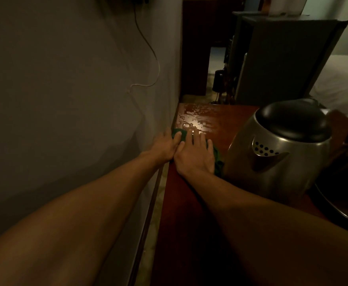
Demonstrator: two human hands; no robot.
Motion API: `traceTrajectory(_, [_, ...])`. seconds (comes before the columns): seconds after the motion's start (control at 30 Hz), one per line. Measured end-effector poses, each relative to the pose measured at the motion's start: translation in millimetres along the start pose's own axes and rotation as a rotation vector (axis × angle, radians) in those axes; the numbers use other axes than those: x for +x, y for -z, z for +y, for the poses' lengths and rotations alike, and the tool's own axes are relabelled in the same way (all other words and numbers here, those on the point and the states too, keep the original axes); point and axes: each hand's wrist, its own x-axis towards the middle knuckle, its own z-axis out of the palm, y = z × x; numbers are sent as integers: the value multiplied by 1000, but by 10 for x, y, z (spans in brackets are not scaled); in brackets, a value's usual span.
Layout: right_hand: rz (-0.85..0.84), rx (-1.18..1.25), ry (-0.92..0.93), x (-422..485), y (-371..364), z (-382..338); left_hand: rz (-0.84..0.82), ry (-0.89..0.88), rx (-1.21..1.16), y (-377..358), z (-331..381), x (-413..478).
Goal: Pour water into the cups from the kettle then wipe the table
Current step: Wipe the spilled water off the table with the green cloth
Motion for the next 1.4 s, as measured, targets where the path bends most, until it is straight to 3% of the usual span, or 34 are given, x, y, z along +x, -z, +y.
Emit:
traceTrajectory(0.1, [-68, 3, 3, -146, 59, 26, 17, -79, -199, -35, -19, -200])
traceTrajectory(0.27, [-128, 54, 38, -540, 154, 27, -31, -63, -295, -30, 44, -623])
traceTrajectory(0.57, [-119, 106, 49, -1275, 302, 3, 16, 114, -474, -53, 156, -1434])
traceTrajectory(0.73, [-34, 175, 15, -1607, 425, 47, 213, 120, -370, -2, 204, -1787])
traceTrajectory(0.9, [-26, 160, 21, -1953, 496, 147, 300, 40, -265, -3, 317, -2123])
traceTrajectory(1.13, [-178, 79, -55, -2447, 664, 382, 125, -65, -206, -197, 403, -2520])
traceTrajectory(1.4, [-263, 58, -191, -2860, 849, 478, -69, -105, 244, -380, 587, -2868])
